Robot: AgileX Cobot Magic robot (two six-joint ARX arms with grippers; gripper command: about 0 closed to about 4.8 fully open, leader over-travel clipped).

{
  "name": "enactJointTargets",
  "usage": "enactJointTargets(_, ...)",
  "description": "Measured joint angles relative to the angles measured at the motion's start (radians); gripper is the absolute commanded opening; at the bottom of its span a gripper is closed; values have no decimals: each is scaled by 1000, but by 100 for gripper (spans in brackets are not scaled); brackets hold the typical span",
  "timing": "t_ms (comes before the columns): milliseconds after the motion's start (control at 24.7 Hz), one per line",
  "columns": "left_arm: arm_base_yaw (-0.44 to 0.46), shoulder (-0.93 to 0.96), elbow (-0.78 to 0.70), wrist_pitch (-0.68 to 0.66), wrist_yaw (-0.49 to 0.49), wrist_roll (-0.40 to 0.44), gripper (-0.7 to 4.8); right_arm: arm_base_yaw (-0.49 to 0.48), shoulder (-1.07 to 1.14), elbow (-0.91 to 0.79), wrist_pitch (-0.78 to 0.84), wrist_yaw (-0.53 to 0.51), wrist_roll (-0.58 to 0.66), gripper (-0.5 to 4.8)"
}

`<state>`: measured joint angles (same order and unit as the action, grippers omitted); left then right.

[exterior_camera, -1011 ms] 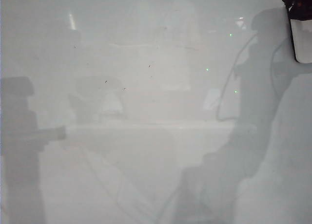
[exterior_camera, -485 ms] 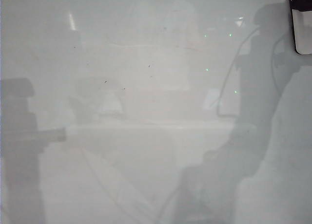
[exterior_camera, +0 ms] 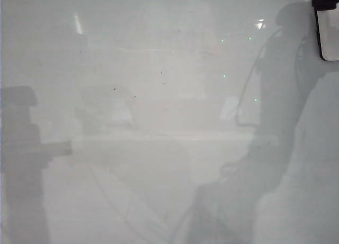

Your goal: Grab the whiteboard eraser that is attached to the surface of the whiteboard and use it to clean the writing on the whiteboard.

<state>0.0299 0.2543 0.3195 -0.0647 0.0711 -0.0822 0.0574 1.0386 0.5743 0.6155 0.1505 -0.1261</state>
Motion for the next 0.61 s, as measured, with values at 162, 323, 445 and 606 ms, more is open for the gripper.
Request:
enactJointTargets(162,0,0,0,0,-4,0,-5,8,-89,0,-132,3,0,458)
enactJointTargets(323,0,0,0,0,-4,0,-5,18,-309,0,-372,5,4,71)
enactJointTargets(445,0,-2,0,0,-4,-2,-5,17,-425,-6,-484,5,32,-5)
enactJointTargets(606,0,-11,0,-1,-4,-48,-5,17,-577,-53,-576,-4,70,-5)
